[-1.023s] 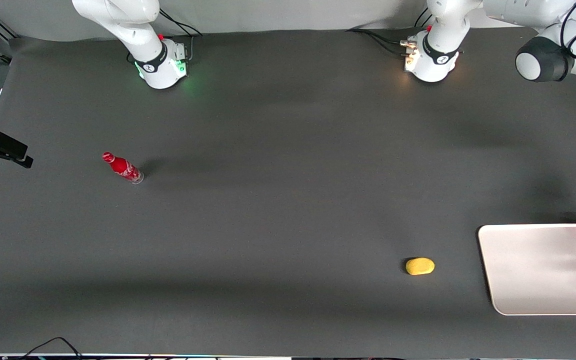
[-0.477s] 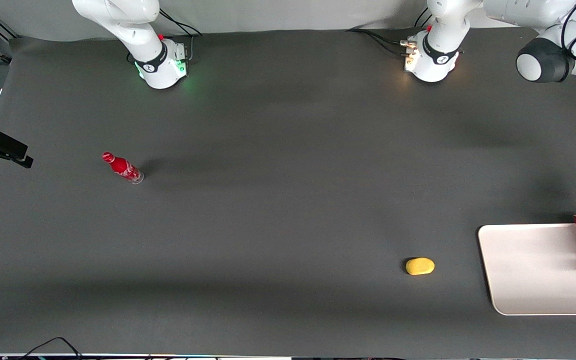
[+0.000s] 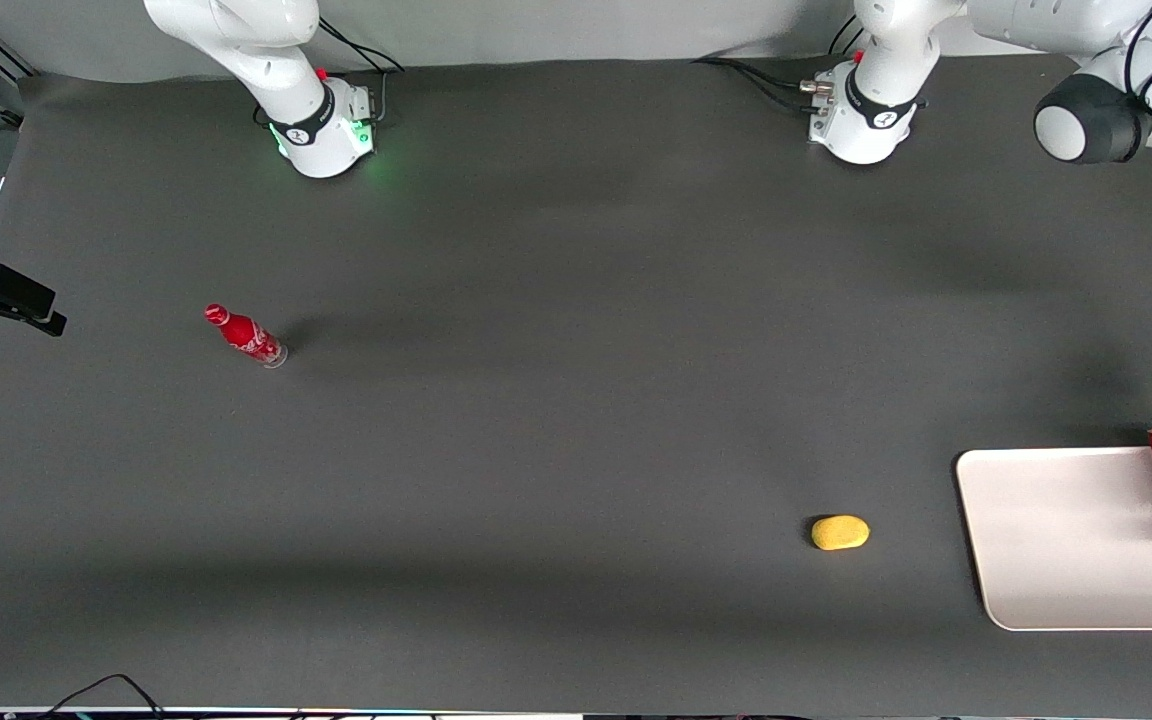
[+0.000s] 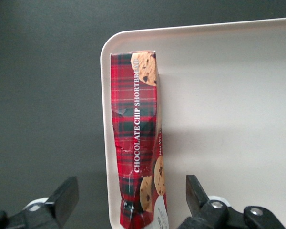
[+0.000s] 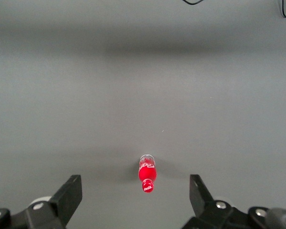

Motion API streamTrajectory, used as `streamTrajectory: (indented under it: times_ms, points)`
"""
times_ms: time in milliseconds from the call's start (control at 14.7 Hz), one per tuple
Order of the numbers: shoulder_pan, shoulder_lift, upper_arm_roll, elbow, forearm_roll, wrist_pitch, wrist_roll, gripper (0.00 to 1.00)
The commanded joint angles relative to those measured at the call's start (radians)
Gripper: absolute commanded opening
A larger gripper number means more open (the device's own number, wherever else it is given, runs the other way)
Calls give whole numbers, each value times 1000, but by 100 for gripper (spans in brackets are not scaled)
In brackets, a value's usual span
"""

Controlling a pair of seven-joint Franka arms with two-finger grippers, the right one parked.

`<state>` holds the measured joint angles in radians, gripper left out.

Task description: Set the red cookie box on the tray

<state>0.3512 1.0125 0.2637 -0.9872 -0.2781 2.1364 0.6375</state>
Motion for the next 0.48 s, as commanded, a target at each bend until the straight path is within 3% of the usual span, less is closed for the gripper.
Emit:
streamTrajectory:
  times_ms: [0,409]
  points:
    - [-6,-153,-15,-54,-13,-203,-69,100]
    - [-112,-422,-9,-261,25,-459,-260,100]
